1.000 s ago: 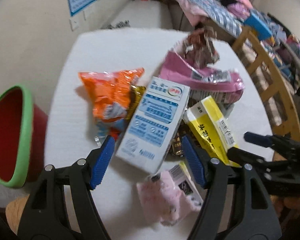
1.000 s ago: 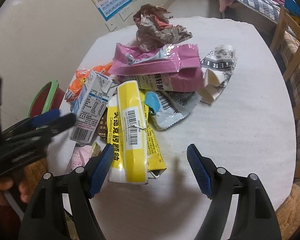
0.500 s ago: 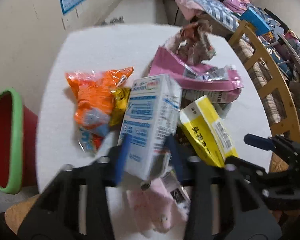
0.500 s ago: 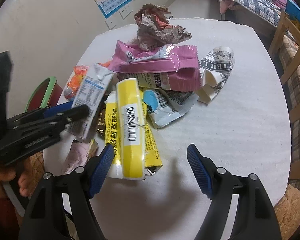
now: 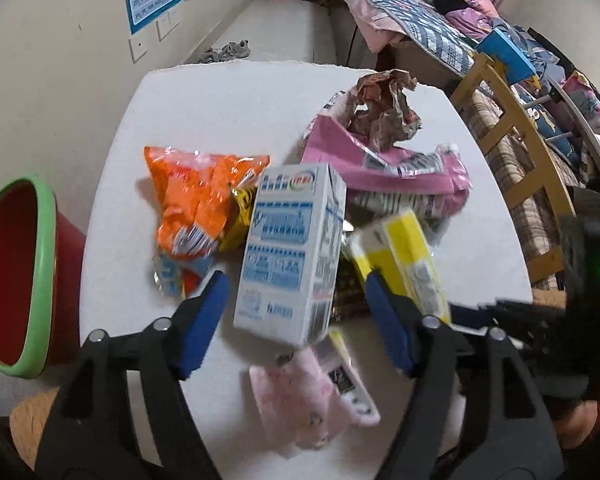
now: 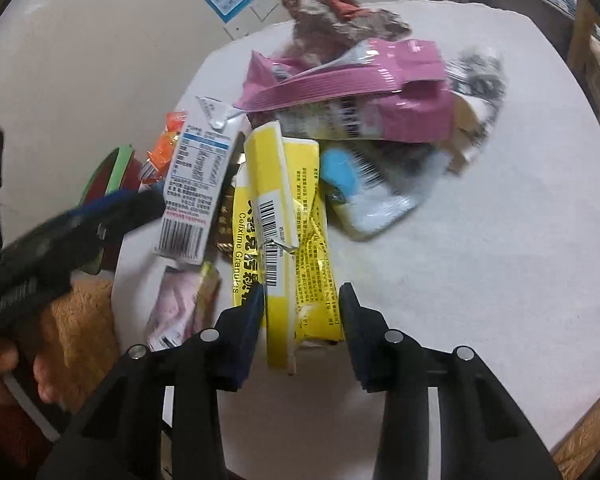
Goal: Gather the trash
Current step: 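Grasp the yellow snack bag with the right tool while the left tool grasps the milk carton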
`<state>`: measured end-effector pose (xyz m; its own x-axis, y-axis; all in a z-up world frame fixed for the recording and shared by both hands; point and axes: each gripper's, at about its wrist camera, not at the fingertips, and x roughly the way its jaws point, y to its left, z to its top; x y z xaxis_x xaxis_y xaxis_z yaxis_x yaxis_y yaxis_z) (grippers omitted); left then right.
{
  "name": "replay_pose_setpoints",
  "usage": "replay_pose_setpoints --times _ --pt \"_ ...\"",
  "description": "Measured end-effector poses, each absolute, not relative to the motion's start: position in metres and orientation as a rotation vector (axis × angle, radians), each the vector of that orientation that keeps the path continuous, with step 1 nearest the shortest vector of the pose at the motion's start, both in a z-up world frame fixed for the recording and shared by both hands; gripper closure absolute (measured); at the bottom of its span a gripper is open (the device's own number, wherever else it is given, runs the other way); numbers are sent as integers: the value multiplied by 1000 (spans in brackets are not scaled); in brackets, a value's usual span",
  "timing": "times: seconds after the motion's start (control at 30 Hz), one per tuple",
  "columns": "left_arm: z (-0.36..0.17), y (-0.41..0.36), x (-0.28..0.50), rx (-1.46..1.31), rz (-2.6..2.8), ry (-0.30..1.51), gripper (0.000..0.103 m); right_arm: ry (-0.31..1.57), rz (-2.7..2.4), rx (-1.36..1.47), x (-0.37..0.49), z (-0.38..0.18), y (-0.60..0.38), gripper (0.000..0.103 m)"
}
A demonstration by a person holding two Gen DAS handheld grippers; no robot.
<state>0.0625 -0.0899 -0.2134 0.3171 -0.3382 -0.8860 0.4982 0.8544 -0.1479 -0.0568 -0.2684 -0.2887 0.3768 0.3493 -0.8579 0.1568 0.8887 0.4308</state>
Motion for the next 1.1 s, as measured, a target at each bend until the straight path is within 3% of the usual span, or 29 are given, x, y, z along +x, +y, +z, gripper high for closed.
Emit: replay_pose_setpoints --times 0.33,0.4,0.63,0.97,1.0,1.03,1.1 --pt "-257 -100 88 87 -486 1294 31 1210 105 516 -88 -288 -281 65" --pt "-258 -97 86 68 -485 1297 39 1205 104 527 -91 -289 -279 65" --pt "-233 -85 66 88 -492 1195 40 1190 127 548 -102 -288 -276 65" --pt "-189 -55 42 3 -437 1072 41 1076 169 534 -93 -240 -272 66" --pt "-186 -53 40 2 -433 1063 43 1069 173 529 -91 -237 -271 66" --pt "-182 -50 37 6 -430 1050 54 1065 176 517 -89 -234 -269 66" --pt "-180 -50 38 20 -423 1051 56 1075 180 473 -86 -232 -264 66"
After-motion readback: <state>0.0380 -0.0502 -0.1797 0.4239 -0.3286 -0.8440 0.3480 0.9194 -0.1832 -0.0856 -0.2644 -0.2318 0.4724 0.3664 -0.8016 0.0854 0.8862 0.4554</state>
